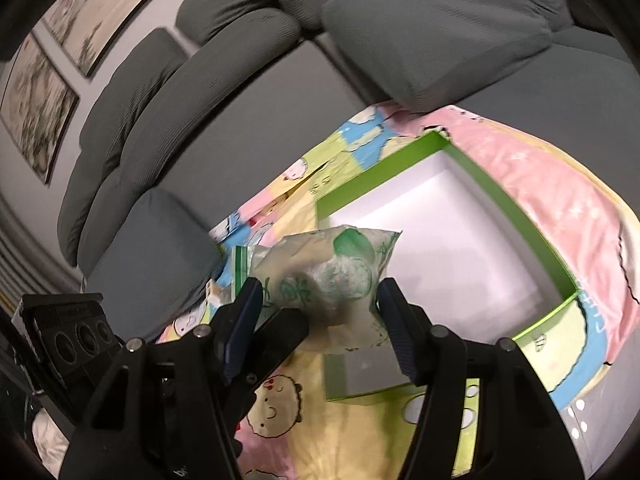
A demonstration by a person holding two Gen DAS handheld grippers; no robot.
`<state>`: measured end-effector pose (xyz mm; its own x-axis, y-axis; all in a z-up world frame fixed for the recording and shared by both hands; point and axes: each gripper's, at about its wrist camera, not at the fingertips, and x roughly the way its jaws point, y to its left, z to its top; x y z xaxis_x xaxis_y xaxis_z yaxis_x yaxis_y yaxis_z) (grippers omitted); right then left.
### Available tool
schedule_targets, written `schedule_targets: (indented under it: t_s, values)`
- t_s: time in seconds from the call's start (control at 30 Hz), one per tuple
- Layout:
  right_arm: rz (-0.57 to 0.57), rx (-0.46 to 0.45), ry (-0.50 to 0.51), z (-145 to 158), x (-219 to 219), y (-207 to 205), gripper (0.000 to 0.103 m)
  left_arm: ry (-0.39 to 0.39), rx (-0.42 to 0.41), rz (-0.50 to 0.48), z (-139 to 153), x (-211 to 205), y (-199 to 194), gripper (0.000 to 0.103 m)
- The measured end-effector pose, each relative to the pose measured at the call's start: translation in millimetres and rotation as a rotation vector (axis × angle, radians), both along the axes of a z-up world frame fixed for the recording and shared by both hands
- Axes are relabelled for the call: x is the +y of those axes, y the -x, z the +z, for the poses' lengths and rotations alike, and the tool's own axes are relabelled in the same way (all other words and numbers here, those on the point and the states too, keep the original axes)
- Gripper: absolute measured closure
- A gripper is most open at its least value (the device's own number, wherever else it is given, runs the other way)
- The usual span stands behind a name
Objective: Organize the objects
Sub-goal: 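Lift and carry the bag with the right gripper over the green-rimmed box, then lower the bag into the box and open the right gripper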
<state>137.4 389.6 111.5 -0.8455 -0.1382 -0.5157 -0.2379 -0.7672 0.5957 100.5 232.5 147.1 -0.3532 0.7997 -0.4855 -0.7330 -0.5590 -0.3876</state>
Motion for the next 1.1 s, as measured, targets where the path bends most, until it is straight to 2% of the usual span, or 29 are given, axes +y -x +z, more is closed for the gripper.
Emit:
schedule_targets:
  t_s: [0.43, 0.6, 0.9, 1.1]
  values:
    - [-0.087, -0.035, 0.103, -24, 44, -11, 0.043, 0.065, -0.044, -0.049, -16, 44, -4, 0.051]
    - [-0.095, -0.052, 0.097, -25, 47, -8, 0.043, 0.06, -0.057, -0.06, -21, 45, -6, 0.051]
    - [-0.129, -0.119, 0.052, -32, 46, -4, 0.043, 0.063, -0.138, -0.084, -36, 47, -1, 0.051]
    - [-0.144, -0.148, 0.011, -29, 41, -2, 0.042, 0.06, -0.155, -0.101, -38, 44, -1, 0.051]
